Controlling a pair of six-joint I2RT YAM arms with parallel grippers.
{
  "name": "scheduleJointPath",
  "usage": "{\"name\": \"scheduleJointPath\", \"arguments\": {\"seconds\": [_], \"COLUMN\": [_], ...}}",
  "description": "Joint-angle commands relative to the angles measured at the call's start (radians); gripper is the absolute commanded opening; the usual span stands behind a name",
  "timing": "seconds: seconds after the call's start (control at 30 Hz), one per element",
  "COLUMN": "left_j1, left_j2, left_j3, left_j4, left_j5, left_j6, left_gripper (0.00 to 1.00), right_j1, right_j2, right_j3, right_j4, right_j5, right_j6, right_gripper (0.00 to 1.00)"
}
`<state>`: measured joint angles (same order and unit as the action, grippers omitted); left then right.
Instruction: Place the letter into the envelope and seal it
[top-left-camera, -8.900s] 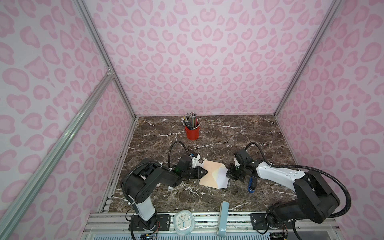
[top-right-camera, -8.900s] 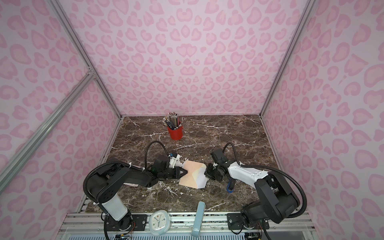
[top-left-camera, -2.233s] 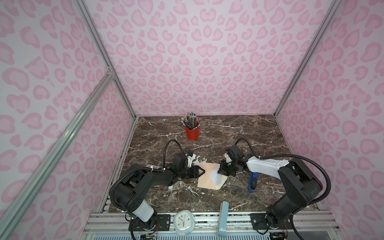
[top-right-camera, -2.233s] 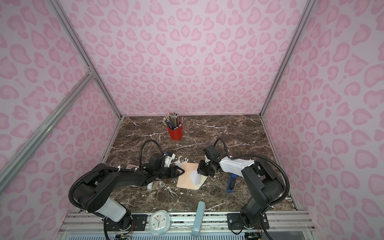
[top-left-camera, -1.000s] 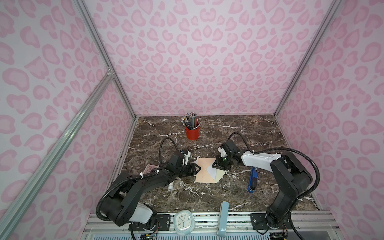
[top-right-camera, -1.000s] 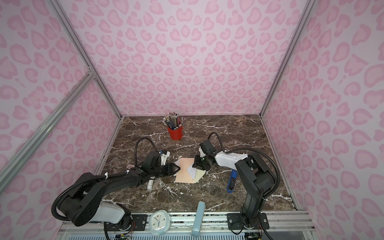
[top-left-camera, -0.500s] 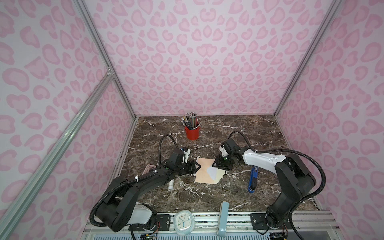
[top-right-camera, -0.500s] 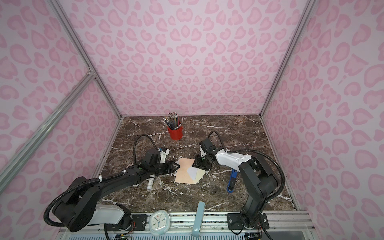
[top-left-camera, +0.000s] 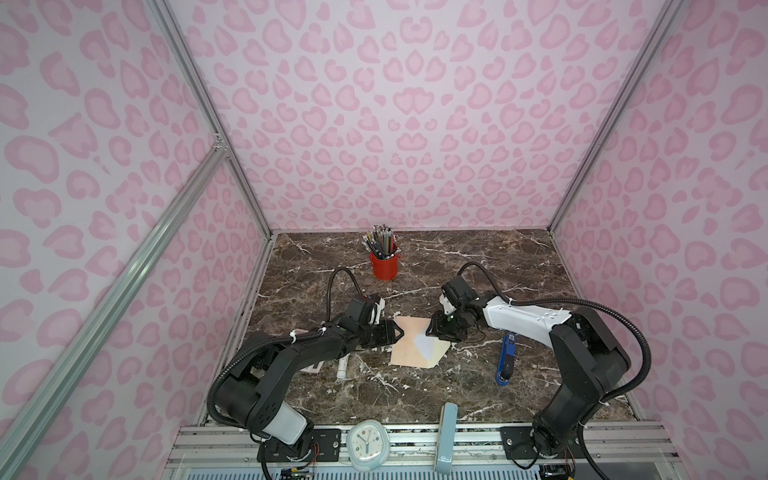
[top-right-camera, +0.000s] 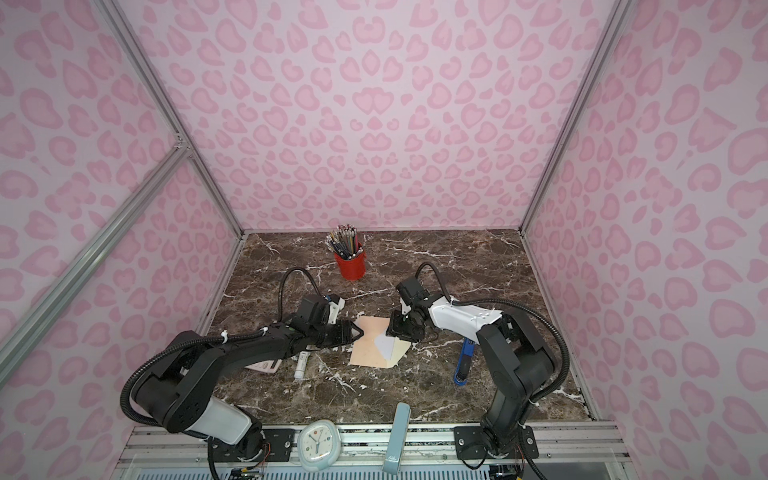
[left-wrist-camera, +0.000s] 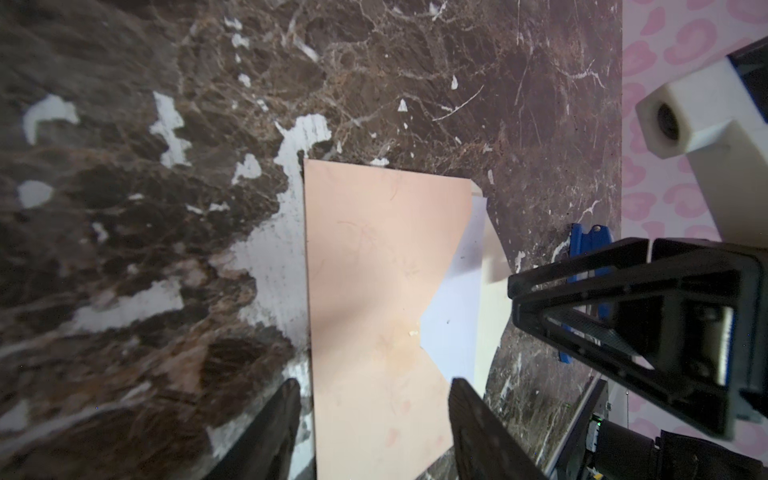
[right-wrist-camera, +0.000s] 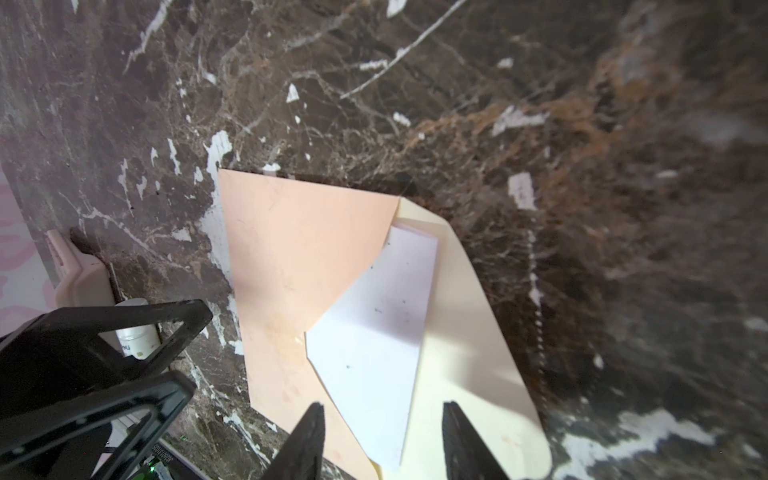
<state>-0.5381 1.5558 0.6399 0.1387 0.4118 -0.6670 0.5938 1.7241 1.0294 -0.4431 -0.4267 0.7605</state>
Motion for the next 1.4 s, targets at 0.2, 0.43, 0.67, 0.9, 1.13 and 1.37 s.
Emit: {"name": "scheduleJointPath", "arguments": {"seconds": [0.2,0.43,0.67,0.9,1.13,1.37], "left_j1": [0.016,0.02,0.02,0.02,0.02,0.02], "left_j2": [0.044,0.07,0.084,0.092,0.108,0.118], "left_j3": [0.007,0.013,0.01,0.0,-0.006,-0.006], "left_j4": [0.044,0.092,0.116,0.127,0.149,0.16], "left_j5": [0.015,0.037,0.062,0.066,0.078,0.086], "left_j6": [0.024,0.018,0.012,0.01,0.005,0.001], "left_gripper": [0.61,0.61,0.58,0.58,0.59,0.58], "right_j1": [0.007,0.019,0.027,0.032,0.039,0.05], "right_j2": [0.043,0.08,0.11,0.133,0.15,0.181], "right_j3": [0.036,0.065,0.096,0.113,0.145,0.184], "right_j4": [-0.04,-0.045,-0.061,-0.069,-0.07,-0.074], "right_j5": [0.031,0.026,0.021,0.02,0.006,-0.01], "right_j6": [0.012,0.013,0.01,0.01,0.007,0.006], "right_gripper": [0.51,0.51,0.51,0.52,0.52,0.53]}}
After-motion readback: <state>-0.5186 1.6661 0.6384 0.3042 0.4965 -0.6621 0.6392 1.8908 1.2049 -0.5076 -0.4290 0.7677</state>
